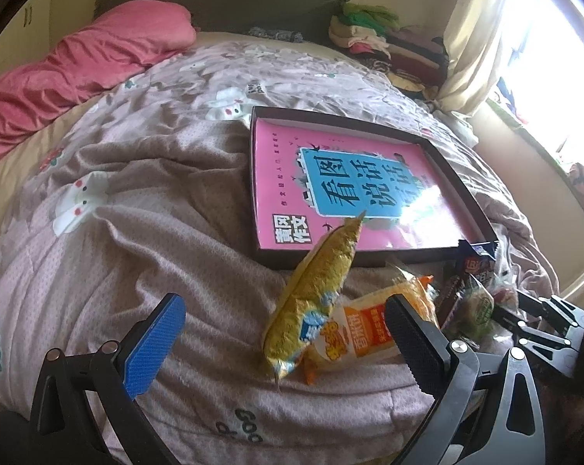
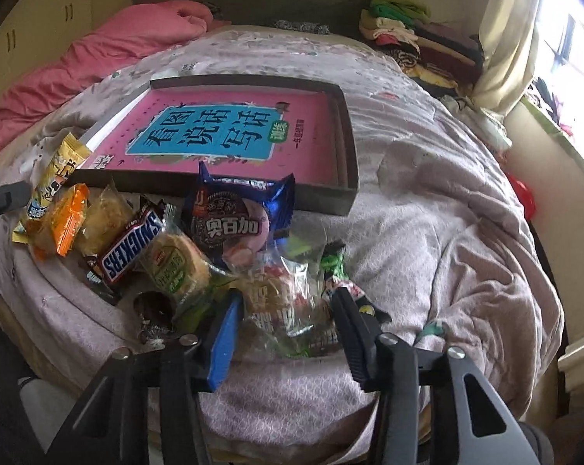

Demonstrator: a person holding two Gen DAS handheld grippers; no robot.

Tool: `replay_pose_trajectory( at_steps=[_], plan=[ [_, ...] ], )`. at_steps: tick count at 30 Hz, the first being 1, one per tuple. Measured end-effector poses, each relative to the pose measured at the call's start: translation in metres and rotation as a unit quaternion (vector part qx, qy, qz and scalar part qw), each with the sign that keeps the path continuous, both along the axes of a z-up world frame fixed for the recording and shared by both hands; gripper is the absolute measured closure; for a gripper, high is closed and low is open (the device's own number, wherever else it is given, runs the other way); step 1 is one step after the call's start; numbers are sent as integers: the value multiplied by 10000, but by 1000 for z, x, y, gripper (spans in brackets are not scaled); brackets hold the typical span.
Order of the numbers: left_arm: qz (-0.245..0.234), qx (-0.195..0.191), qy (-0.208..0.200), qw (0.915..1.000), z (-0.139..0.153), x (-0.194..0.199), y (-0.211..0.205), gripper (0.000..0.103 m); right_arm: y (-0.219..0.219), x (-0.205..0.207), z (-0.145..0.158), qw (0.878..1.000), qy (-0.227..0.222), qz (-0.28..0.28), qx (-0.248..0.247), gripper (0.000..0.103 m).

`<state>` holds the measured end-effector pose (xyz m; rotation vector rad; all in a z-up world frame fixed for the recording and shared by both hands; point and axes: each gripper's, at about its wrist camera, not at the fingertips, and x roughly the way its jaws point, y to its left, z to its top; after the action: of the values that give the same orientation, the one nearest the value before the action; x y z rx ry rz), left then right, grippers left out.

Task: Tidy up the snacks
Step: 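Grasp the long yellow snack bag with the left tool while the right grasps the clear cookie bag, then carry the yellow bag with the left tool while the right carries the cookie bag over the tray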

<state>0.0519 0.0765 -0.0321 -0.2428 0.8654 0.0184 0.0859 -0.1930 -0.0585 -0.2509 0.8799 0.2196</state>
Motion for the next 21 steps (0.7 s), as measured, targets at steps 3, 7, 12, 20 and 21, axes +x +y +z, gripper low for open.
replay_pose_trajectory(
  at_steps=[3,7,12,20,21],
  plan=[
    [-28,-103,86,9999,-5,7,2,5,2,1,2,9999,-88,117,16,64],
    [-60,-207,197,9996,-13,13,1,9,1,3,4,9997,-121,153,138,65],
    [-115,-252,399,9988,-24,24,0,31,-10,4,12,9988,-235,25,437,65],
    [-189,-329,490,9981,-30,30,1,72,-22,6,21,9959,-361,-121,822,65],
    [-175,-318,502,9981,-31,30,2,75,-22,5,21,9957,-376,-116,838,65]
  ],
)
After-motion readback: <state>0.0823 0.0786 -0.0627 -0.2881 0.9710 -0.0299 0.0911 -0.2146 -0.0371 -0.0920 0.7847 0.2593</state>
